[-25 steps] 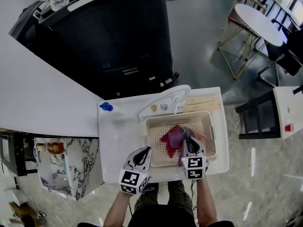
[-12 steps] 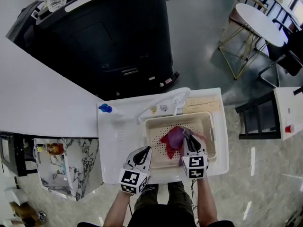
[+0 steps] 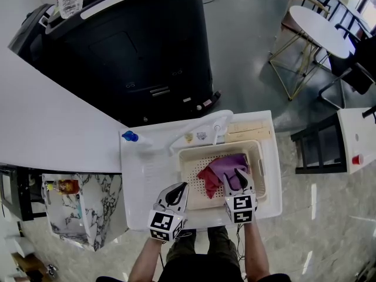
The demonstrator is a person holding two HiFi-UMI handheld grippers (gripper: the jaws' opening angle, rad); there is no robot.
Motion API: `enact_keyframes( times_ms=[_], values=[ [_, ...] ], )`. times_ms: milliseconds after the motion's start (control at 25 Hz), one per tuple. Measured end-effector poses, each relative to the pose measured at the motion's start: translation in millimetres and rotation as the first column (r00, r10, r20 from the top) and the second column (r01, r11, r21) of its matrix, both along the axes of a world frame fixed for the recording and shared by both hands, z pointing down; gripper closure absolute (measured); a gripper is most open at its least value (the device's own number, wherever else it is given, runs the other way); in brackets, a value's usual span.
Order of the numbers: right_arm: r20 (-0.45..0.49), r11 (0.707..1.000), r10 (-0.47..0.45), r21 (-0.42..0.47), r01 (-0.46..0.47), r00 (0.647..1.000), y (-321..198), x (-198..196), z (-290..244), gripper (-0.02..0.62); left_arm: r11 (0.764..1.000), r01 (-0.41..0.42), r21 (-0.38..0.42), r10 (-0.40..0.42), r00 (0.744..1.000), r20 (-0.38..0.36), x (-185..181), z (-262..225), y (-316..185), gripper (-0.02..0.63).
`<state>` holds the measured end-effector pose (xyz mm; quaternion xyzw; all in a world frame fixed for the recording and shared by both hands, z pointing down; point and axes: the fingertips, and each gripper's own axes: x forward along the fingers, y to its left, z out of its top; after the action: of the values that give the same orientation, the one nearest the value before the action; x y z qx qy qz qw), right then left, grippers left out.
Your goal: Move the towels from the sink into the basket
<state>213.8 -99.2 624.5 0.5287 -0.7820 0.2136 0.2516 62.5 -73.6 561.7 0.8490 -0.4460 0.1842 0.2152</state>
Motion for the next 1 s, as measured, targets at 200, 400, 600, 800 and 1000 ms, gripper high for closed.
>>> enact_keyframes(
  times_ms=[200,400,600,800,1000],
  values=[
    [0.006,1.0,-0.014,0.014,0.014,1.0,3,-3,-10,0.428,1.0,-0.004,0.022,0.004,1.0,-0.001,2,-10,0,0.598],
    [0.02,0.998,0.004,0.067,-0.005,1.0,2,2,-35,0.426,0.998,-0.01,0.057,0.011,1.0,-0.007,6,-27,3,0.598],
    [0.031,0.991,0.021,0.13,-0.024,0.999,5,9,-68,0.428,0.994,-0.018,0.103,0.019,1.0,-0.008,5,-50,4,0.598],
    [0.044,0.982,0.029,0.187,-0.037,0.999,13,8,-99,0.436,0.987,-0.023,0.158,0.026,1.0,-0.017,1,-79,4,0.598],
    [0.044,0.968,0.034,0.248,-0.044,0.998,20,4,-130,0.474,0.975,-0.036,0.219,0.042,0.999,-0.024,-3,-107,3,0.598]
  ],
)
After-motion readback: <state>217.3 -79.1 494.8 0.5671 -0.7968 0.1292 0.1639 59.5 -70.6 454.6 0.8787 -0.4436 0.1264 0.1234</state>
